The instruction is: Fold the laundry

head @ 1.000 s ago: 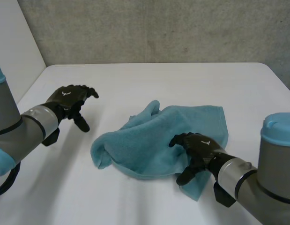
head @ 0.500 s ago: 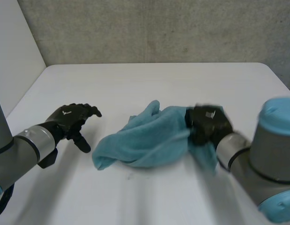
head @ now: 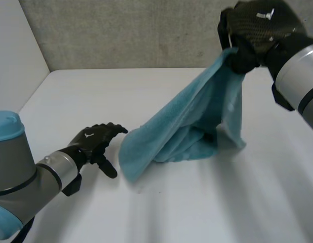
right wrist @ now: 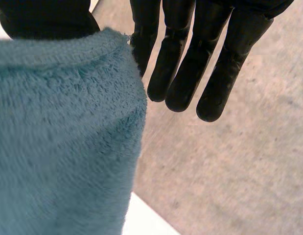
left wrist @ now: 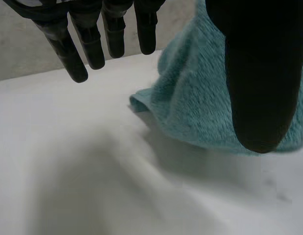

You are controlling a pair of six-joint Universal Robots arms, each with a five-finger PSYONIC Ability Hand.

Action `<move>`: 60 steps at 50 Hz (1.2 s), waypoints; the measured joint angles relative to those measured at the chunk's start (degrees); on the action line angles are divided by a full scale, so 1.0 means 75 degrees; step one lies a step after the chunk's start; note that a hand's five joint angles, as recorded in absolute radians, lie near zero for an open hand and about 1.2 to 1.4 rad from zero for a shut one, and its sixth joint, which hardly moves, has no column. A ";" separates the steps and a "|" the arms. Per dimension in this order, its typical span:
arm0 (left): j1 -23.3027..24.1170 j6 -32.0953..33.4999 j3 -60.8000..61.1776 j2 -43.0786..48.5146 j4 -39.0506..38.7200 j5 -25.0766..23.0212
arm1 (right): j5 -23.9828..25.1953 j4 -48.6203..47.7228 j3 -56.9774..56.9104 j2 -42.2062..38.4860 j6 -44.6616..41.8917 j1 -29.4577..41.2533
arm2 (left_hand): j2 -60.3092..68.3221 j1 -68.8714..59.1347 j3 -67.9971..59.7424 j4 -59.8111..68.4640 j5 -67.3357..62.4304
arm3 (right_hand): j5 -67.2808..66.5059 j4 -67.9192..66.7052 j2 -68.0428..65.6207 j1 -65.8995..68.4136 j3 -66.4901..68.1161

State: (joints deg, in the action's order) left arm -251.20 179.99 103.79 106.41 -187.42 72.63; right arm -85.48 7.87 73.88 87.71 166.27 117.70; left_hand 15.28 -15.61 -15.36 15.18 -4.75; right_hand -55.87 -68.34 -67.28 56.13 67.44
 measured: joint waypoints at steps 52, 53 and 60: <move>0.2264 -0.1520 -0.1760 0.2087 -0.0481 0.2119 | -0.0463 0.0131 -0.0855 -0.0608 0.0095 -0.0050 | 0.1807 -0.1730 -0.1822 0.1782 -0.1824 | -0.0001 0.0000 0.0000 0.0000 0.0041; 0.2294 -0.1517 -0.1878 0.2184 -0.0525 0.2126 | -0.0463 0.0126 -0.0828 -0.0608 0.0098 -0.0059 | 0.2109 -0.2052 -0.2117 0.2122 -0.2178 | -0.0001 0.0000 0.0000 0.0000 0.0041; 0.2379 -0.1470 -0.2603 0.2746 -0.0772 0.2190 | -0.0467 0.0076 -0.0589 -0.0604 0.0061 -0.0244 | 0.6073 -0.6258 -0.5948 0.6026 -0.6027 | -0.0034 0.0000 0.0000 0.0000 0.0041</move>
State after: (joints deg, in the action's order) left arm -233.35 168.96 84.26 127.00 -193.21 89.06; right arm -88.99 8.44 69.46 83.18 166.73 115.87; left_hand 60.82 -62.55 -59.97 60.38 -49.95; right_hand -56.13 -68.34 -67.28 56.13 67.75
